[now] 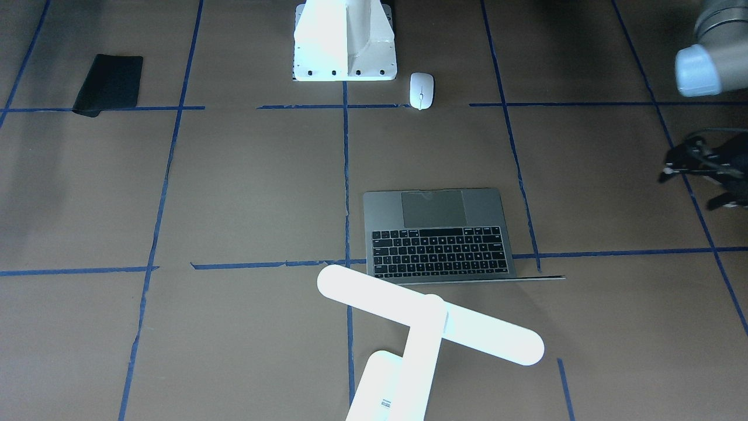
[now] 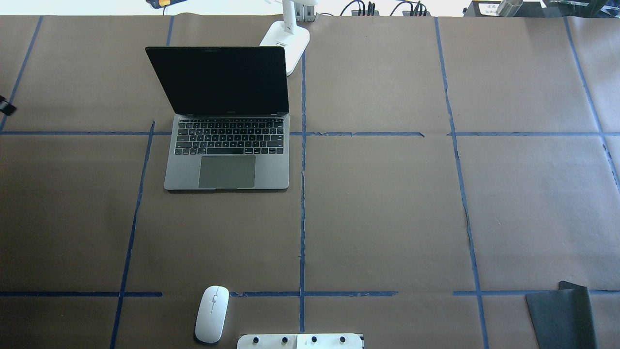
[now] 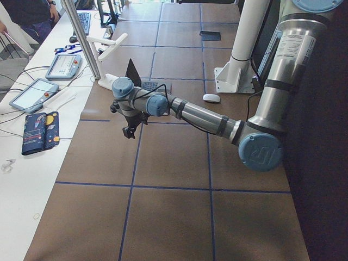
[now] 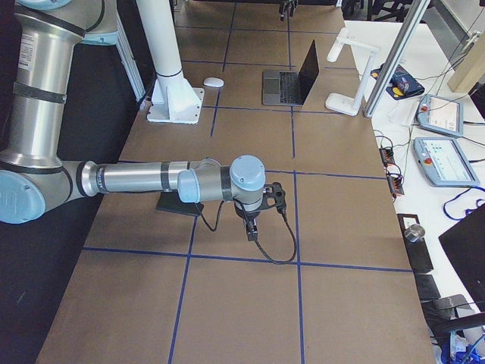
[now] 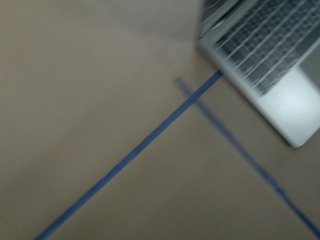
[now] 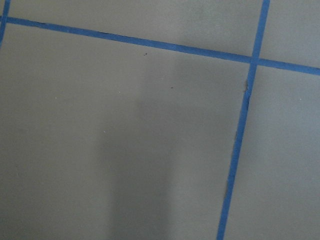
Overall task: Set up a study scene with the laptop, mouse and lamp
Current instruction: 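Open the left gripper and withdraw the left arm from the laptop, then reach the right gripper to the black mouse pad and grasp its edge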
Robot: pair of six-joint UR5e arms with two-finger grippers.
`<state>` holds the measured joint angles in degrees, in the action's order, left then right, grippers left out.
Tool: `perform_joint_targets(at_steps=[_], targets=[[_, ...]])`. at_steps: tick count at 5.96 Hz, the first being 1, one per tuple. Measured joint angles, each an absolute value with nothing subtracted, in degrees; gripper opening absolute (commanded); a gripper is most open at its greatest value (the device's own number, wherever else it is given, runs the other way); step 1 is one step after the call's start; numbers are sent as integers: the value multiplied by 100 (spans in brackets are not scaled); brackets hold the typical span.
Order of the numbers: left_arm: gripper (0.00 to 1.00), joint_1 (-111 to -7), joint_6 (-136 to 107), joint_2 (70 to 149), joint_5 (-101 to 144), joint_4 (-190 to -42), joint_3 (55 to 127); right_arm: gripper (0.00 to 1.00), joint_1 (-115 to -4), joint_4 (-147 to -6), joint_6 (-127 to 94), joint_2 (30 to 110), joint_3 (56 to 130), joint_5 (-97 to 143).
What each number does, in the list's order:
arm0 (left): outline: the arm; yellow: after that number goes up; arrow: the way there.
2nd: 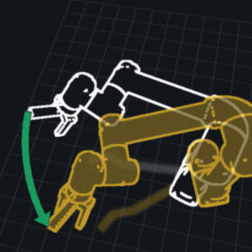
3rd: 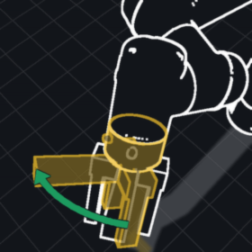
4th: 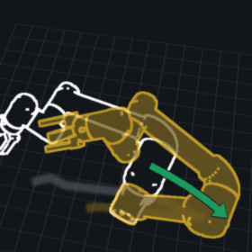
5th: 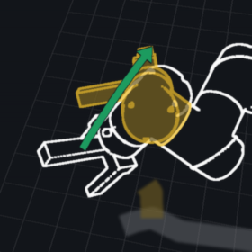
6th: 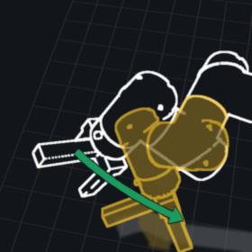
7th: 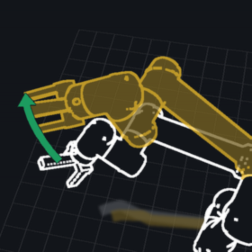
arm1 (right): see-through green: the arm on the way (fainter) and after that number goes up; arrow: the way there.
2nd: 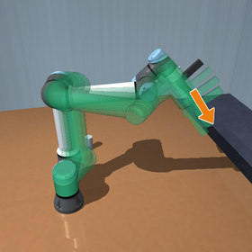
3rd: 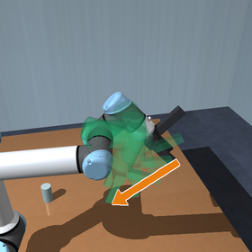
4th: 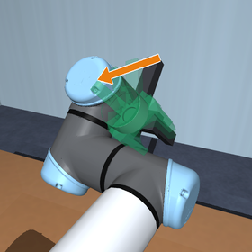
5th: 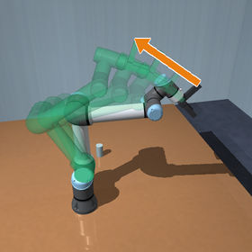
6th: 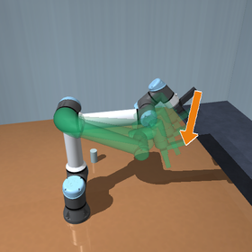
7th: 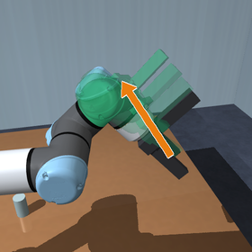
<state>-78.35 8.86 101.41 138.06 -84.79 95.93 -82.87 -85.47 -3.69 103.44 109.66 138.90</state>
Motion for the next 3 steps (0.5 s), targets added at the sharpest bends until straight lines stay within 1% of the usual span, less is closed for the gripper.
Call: perform_joint_targets(at_steps=[1, 3], targets=[[100, -8187, 531, 10020, 13816, -8141, 9674, 100, -7934, -8270, -1408, 10452, 11286, 13892], [100, -8393, 28, 9686, 13829, -7893, 10156, 100, -6994, -6493, -3471, 11083, 11527, 13723]])
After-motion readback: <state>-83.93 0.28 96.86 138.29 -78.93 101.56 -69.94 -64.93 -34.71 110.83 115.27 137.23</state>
